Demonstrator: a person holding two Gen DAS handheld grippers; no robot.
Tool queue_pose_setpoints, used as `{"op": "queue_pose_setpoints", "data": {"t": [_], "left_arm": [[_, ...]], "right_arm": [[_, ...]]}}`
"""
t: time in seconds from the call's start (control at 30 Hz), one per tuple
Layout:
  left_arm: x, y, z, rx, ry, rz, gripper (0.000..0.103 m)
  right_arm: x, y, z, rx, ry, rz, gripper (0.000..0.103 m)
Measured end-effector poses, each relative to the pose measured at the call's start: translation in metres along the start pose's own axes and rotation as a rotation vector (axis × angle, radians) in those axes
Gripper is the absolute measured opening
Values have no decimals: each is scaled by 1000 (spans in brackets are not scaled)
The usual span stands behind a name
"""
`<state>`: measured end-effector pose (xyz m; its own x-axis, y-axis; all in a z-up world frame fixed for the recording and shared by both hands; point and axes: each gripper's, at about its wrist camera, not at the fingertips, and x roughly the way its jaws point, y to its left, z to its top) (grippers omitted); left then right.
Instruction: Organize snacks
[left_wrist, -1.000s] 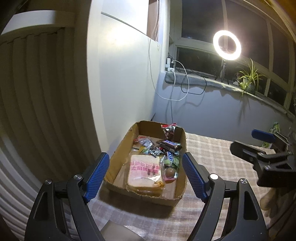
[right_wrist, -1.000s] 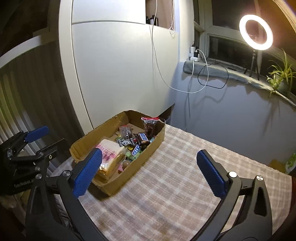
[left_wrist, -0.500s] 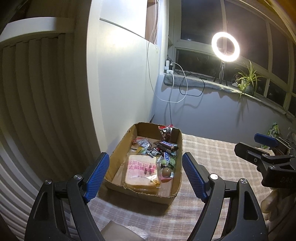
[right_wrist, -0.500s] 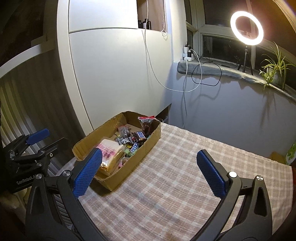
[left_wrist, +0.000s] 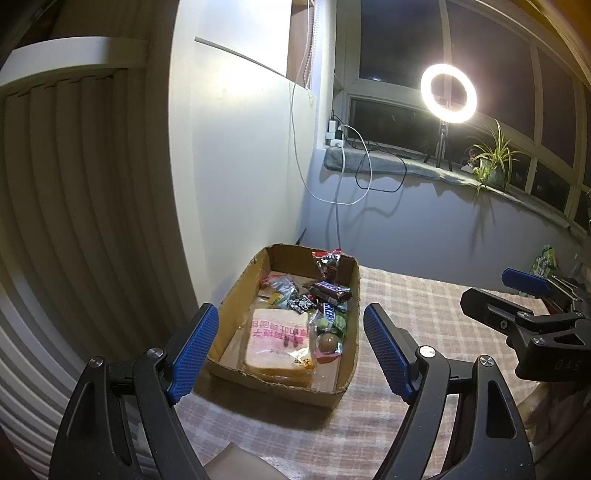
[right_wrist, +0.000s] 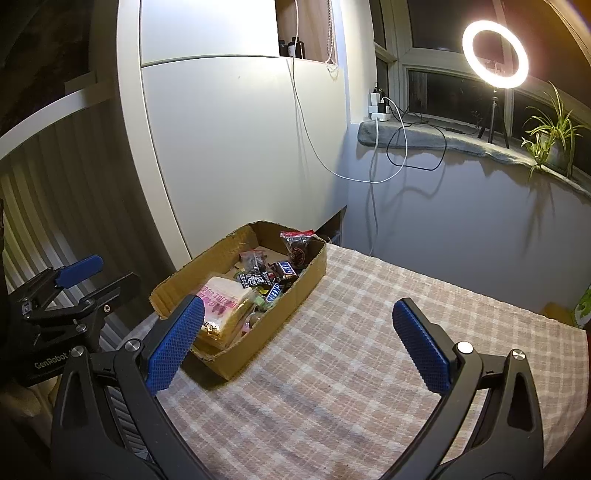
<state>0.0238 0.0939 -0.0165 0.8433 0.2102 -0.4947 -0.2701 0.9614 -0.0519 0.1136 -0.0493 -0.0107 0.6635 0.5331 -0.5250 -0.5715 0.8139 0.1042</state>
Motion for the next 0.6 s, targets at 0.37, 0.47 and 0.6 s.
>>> {"op": "queue_pose_setpoints", "data": {"t": [0.37,0.47,0.6], "left_arm": [[-1,-1,1,0,-1,-1,81],[-1,-1,1,1,-2,-2,81],[-1,-3,1,6,-4,-2,81]], "right_arm": [[1,-1,-1,3,0,4,103],[1,0,-2,2,1,6,103],[1,-1,-1,4,0,5,103]]}}
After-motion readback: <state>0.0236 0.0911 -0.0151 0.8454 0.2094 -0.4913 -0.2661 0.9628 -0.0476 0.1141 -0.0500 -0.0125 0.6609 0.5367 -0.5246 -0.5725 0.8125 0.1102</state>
